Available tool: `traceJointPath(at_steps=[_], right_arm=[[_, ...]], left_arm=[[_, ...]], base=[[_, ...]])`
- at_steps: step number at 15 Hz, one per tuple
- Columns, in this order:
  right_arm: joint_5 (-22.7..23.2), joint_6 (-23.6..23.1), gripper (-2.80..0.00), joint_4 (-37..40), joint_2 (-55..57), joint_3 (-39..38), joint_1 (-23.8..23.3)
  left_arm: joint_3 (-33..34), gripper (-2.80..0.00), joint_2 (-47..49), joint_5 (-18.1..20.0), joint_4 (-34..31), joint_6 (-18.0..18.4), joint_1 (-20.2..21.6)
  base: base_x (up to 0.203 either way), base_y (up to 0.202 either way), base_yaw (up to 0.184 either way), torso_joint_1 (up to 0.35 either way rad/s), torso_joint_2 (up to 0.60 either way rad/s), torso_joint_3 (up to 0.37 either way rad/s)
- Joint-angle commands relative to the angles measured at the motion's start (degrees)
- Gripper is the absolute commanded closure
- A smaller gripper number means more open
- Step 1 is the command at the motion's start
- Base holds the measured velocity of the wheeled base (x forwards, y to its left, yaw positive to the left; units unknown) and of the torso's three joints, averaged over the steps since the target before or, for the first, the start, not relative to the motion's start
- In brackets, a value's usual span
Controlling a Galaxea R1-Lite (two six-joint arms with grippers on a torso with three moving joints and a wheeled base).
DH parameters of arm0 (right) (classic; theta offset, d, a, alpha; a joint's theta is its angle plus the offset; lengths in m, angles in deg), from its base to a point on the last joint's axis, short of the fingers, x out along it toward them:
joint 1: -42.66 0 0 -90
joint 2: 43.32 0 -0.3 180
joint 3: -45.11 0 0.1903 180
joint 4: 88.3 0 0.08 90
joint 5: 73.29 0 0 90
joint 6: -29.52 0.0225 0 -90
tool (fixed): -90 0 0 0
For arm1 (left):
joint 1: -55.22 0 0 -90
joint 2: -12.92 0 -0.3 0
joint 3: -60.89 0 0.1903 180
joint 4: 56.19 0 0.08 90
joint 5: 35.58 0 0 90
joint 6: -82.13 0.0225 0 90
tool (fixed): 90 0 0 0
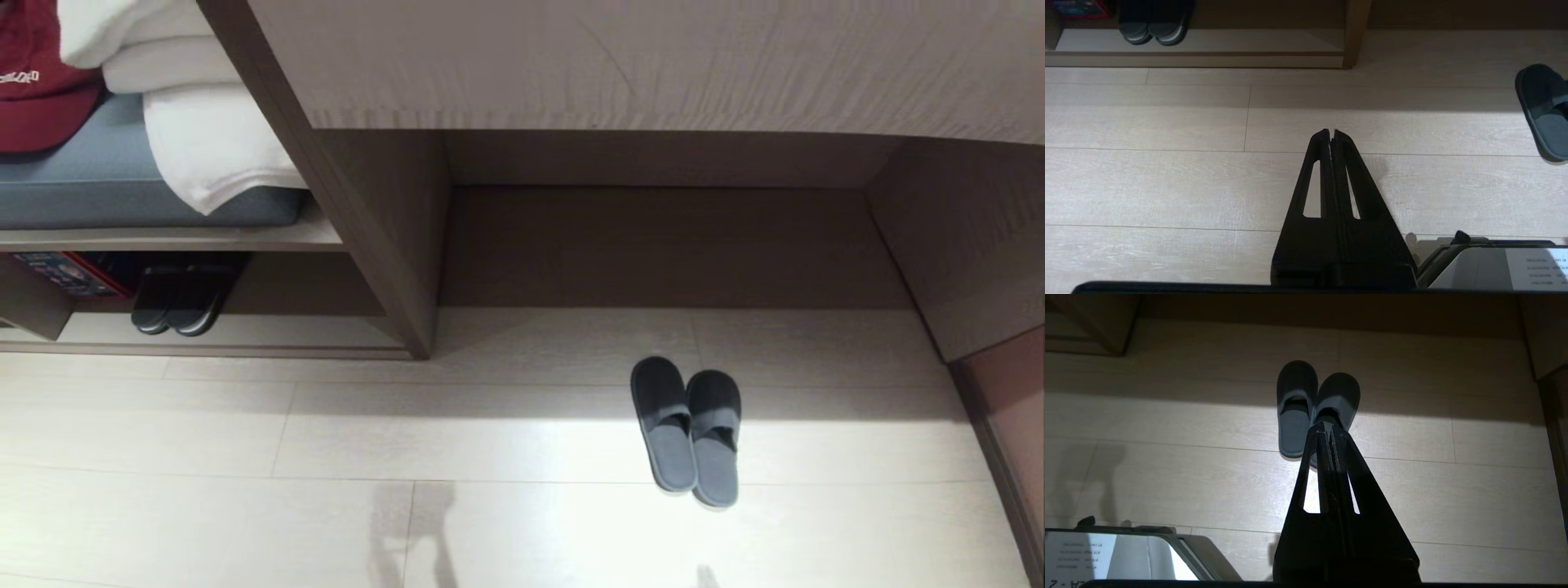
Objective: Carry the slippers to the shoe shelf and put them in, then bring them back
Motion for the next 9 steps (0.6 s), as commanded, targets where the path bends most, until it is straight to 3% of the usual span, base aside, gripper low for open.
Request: traceJointPath(at_steps=[1, 9], right_arm=[[0.0, 0.0, 0.00, -0.1, 0.1, -0.1, 0.0], [0.0, -0.1, 0.00, -0.1, 0.1, -0.1, 0.0]], left_arm=[[0.0, 0.00, 0.0, 0.0, 0.0, -0.1, 0.0], [0.0, 0.00, 0.0, 0.0, 0.0, -0.1, 0.0]], base=[[0.000, 0.000, 0.000, 0.001, 0.01, 0.204], [0.000, 0.000, 0.000, 0.001, 0.00, 0.203]])
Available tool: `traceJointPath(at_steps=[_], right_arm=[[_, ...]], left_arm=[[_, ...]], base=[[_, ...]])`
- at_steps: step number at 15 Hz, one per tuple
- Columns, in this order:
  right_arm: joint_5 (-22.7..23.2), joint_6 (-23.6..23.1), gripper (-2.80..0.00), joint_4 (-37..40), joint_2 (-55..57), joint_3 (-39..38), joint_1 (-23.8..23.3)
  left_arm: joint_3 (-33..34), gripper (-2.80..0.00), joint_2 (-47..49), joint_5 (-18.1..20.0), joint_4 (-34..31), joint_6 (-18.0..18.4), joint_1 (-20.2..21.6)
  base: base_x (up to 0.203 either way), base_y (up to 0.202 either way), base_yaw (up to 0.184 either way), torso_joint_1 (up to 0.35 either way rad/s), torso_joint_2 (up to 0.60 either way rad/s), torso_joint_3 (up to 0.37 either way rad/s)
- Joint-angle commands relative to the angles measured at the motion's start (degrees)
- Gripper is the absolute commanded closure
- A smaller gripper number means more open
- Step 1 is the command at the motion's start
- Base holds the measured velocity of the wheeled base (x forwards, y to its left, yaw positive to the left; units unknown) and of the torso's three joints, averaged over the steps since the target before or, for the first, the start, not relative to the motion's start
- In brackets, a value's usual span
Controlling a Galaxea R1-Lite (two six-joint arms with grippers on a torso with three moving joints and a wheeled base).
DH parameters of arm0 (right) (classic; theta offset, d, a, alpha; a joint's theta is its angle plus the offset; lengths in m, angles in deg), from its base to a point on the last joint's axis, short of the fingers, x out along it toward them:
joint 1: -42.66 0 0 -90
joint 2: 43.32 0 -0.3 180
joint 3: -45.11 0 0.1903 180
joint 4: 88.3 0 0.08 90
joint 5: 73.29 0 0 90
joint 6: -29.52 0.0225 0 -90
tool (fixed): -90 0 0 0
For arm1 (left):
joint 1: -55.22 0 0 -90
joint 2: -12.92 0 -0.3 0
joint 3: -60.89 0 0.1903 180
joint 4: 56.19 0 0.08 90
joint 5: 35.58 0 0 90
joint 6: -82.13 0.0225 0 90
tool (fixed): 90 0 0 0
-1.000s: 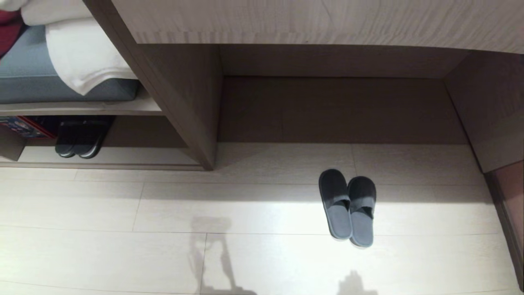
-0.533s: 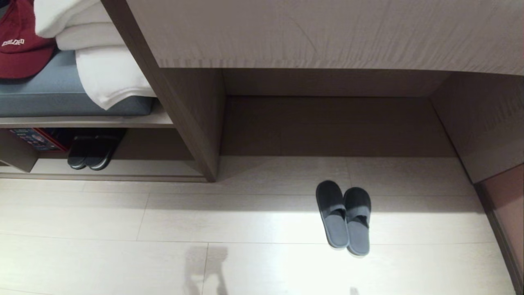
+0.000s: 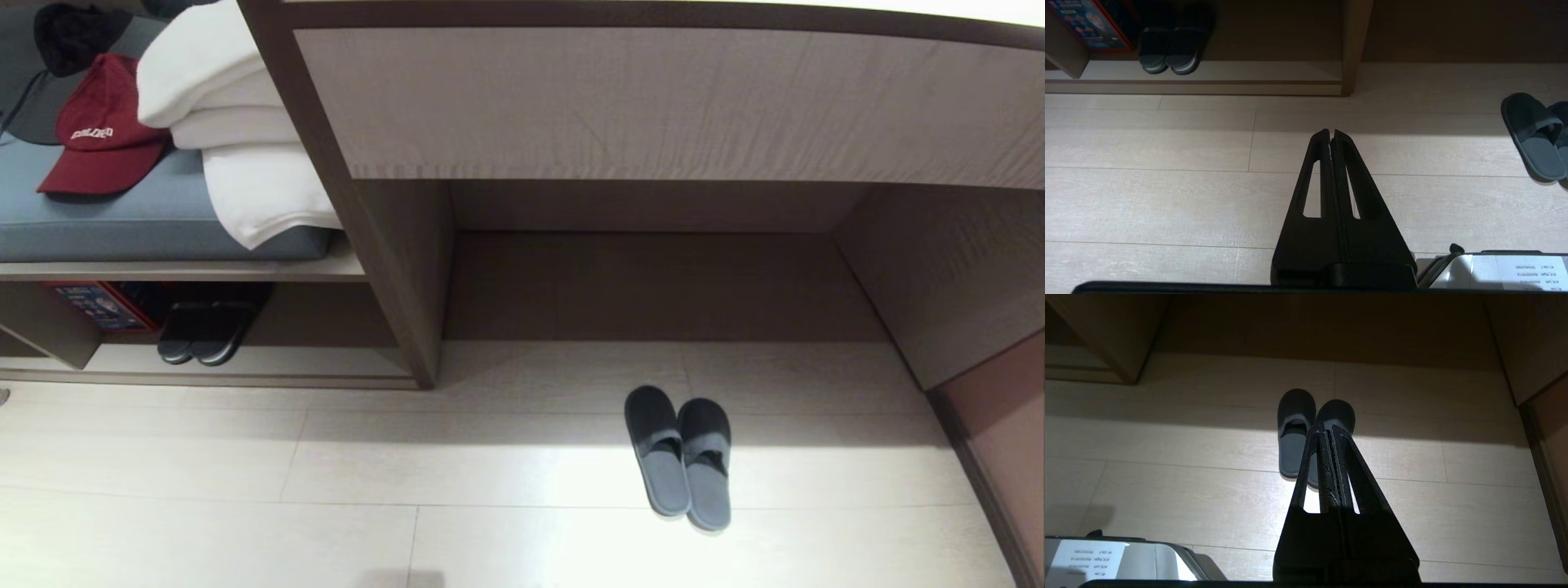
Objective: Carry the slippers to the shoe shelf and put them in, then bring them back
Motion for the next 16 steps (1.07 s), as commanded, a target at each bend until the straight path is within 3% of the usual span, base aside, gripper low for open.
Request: traceJointPath(at_steps=[1, 16], right_arm=[[0.0, 0.0, 0.00, 0.0, 0.1, -0.1, 0.0], [0.0, 0.0, 0.00, 0.0, 0.1, -0.1, 0.0]], left_arm=[[0.1, 0.00, 0.0, 0.0, 0.0, 0.0, 0.0], [0.0, 0.00, 0.0, 0.0, 0.0, 0.0, 0.0]], base=[[0.000, 0.000, 0.000, 0.006, 0.01, 0.198], [0.000, 0.000, 0.000, 0.004, 0.00, 0.201]])
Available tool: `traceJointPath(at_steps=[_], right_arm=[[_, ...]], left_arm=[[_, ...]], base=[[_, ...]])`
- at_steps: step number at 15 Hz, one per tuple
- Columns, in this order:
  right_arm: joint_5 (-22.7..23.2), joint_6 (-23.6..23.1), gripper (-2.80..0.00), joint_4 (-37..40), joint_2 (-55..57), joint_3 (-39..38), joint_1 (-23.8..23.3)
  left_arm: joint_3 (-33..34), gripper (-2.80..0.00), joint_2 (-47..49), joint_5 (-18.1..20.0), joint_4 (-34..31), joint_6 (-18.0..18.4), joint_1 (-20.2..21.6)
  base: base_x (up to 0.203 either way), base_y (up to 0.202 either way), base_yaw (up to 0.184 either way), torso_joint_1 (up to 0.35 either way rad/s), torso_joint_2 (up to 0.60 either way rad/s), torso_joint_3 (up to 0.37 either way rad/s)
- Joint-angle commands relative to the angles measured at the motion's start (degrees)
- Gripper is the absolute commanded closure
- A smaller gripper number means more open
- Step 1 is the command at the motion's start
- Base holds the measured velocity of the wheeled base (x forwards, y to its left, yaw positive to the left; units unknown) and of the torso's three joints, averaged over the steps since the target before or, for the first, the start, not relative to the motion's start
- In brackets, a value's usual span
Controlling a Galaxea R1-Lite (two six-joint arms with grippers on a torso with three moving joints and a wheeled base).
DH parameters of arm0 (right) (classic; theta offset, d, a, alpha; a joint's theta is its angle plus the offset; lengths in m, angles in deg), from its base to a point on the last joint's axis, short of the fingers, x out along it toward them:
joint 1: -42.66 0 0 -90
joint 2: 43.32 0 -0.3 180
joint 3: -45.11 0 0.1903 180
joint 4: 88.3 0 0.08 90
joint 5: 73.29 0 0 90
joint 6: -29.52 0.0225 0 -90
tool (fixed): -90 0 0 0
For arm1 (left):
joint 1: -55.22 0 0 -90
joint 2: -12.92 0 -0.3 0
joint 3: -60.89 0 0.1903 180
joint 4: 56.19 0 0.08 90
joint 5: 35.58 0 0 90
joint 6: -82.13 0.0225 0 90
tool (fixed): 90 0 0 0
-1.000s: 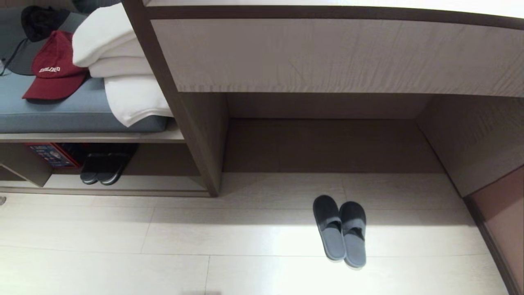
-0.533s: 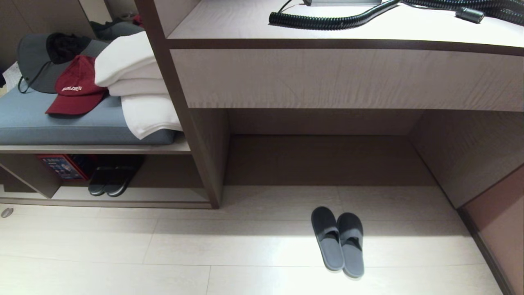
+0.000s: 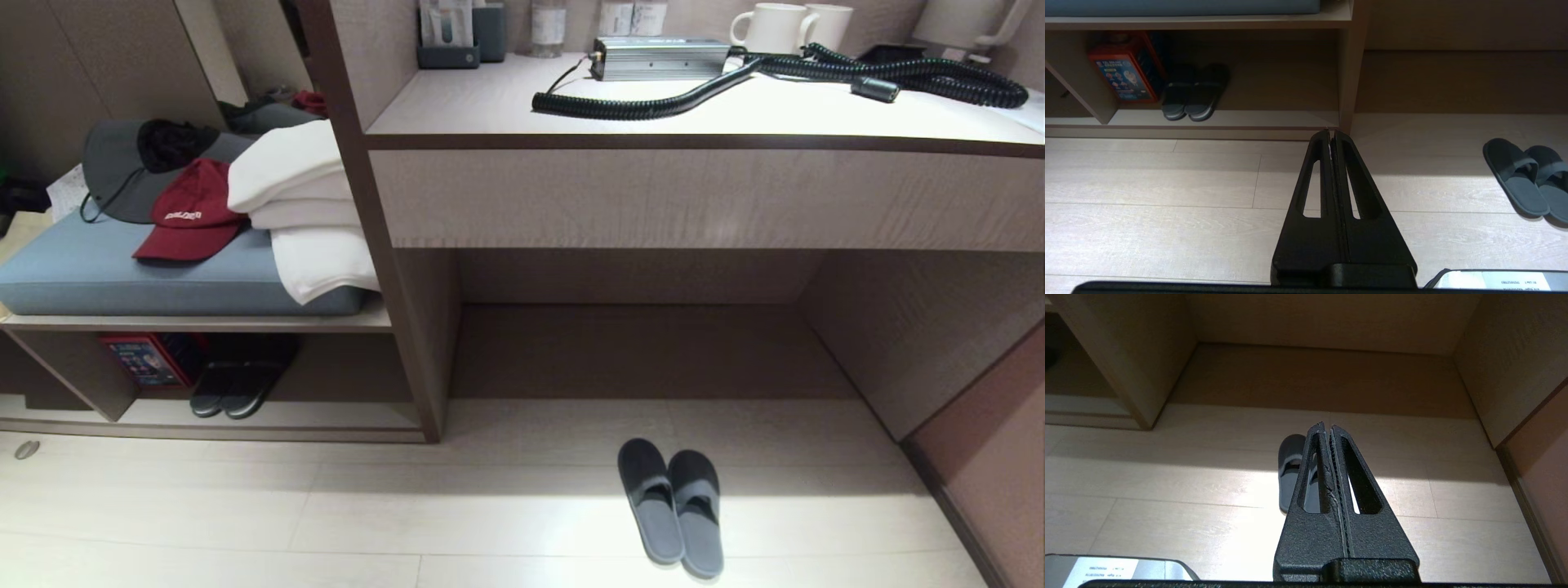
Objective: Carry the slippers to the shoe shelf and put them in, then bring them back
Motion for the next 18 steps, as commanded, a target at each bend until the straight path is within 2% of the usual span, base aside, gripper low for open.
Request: traceJointPath(at_steps=[1, 11, 18], right_arm=[[0.0, 0.0, 0.00, 0.0, 0.1, -0.1, 0.0], [0.0, 0.0, 0.00, 0.0, 0.1, -0.1, 0.0], [0.0, 0.0, 0.00, 0.0, 0.1, -0.1, 0.0]], left_arm=[[0.0, 0.00, 0.0, 0.0, 0.0, 0.0, 0.1], [0.0, 0.00, 0.0, 0.0, 0.0, 0.1, 0.1], [0.0, 0.00, 0.0, 0.0, 0.1, 0.4, 0.1]], base=[[0.000, 0.000, 0.000, 0.007, 0.00, 0.207], [0.000, 0.000, 0.000, 0.004, 0.00, 0.194], [0.000, 0.000, 0.000, 0.001, 0.00, 0.023]])
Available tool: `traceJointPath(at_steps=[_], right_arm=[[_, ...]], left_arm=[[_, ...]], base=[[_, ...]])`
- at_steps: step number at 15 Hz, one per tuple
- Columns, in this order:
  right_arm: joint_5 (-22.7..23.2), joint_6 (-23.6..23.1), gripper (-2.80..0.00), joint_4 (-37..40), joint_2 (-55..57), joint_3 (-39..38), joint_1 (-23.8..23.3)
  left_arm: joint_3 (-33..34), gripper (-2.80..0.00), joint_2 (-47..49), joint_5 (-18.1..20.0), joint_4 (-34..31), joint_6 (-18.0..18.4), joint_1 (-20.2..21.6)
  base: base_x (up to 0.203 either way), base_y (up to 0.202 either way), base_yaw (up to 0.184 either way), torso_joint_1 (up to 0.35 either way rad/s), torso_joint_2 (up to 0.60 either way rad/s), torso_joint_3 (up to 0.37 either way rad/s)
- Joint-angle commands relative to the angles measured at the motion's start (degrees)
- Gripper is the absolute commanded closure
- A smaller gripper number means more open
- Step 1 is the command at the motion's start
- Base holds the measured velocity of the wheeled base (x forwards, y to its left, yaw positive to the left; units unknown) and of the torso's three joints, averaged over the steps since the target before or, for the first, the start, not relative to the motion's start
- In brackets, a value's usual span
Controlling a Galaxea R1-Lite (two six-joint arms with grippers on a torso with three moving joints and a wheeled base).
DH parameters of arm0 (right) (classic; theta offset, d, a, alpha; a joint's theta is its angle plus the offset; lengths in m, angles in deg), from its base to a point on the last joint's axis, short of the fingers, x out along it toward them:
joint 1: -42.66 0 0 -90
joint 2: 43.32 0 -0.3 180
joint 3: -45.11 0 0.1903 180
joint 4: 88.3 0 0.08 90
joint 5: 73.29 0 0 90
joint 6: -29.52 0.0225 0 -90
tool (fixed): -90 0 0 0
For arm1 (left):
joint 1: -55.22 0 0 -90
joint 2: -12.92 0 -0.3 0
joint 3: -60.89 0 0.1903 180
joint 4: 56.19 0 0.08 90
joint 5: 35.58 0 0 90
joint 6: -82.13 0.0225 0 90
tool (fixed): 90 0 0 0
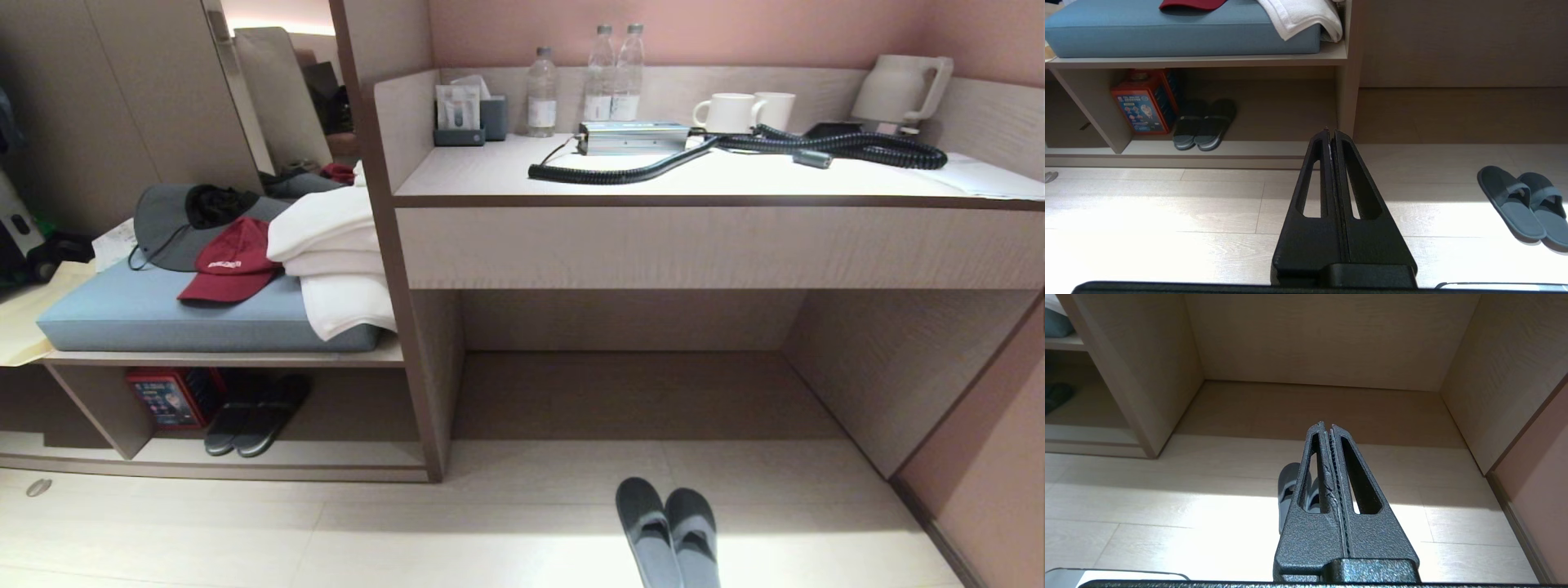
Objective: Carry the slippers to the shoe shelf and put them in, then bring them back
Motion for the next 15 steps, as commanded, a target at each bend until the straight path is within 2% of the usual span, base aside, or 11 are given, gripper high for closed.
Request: traceJointPath(at_steps=[1, 7, 15], right_arm=[[0.0, 0.0, 0.00, 0.0, 0.1, -0.1, 0.0], [0.0, 0.0, 0.00, 0.0, 0.1, -0.1, 0.0], [0.0, 0.0, 0.00, 0.0, 0.1, -0.1, 0.0]], left_arm=[[0.0, 0.00, 0.0, 0.0, 0.1, 0.0, 0.0], [0.0, 0.00, 0.0, 0.0, 0.0, -0.5, 0.0], [0.0, 0.00, 0.0, 0.0, 0.0, -0.5, 0.0]], base=[[0.000, 0.000, 0.000, 0.000, 0.00, 0.000], [0.000, 0.000, 0.000, 0.000, 0.00, 0.000], [0.000, 0.179, -0.001, 0.003, 0.00, 0.002]])
